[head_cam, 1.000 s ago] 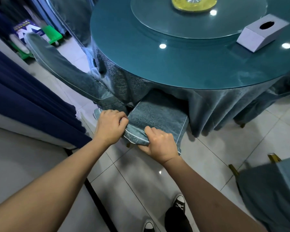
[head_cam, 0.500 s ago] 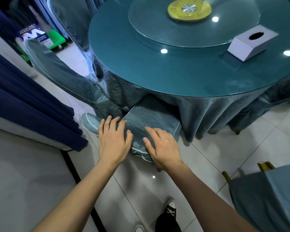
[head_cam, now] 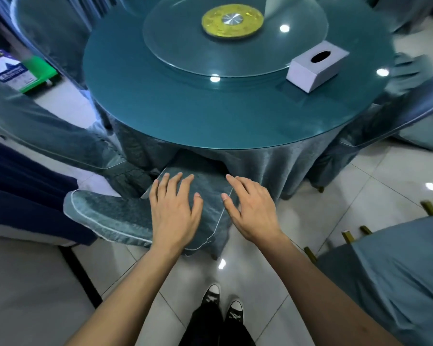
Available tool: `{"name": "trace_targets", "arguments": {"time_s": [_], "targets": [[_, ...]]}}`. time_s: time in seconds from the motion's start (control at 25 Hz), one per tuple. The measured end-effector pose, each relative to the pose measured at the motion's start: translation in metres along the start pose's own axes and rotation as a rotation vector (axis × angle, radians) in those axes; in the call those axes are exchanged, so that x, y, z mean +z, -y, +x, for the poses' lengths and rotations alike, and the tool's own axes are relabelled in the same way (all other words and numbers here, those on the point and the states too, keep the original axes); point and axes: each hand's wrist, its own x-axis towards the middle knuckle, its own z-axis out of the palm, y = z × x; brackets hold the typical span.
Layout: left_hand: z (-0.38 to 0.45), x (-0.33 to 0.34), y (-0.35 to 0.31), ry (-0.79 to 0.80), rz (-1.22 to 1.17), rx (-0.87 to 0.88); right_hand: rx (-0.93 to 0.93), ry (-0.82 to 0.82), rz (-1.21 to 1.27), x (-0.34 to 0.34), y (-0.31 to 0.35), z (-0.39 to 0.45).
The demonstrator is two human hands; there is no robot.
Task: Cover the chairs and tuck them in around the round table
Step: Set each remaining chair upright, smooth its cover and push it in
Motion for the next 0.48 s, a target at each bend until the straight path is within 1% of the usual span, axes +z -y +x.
{"name": "trace_targets", "arguments": {"time_s": [0.24, 0.48], "targets": [[0.011, 0.012, -0.046, 0.057, -0.094, 0.135, 0.127, -0.1, -0.035, -0.031, -0.038, -0.014], [0.004, 0.023, -0.087, 0.198, -0.154, 0.308, 0.288, -0.185, -0.078, -0.054, -0.06, -0.043]]}}
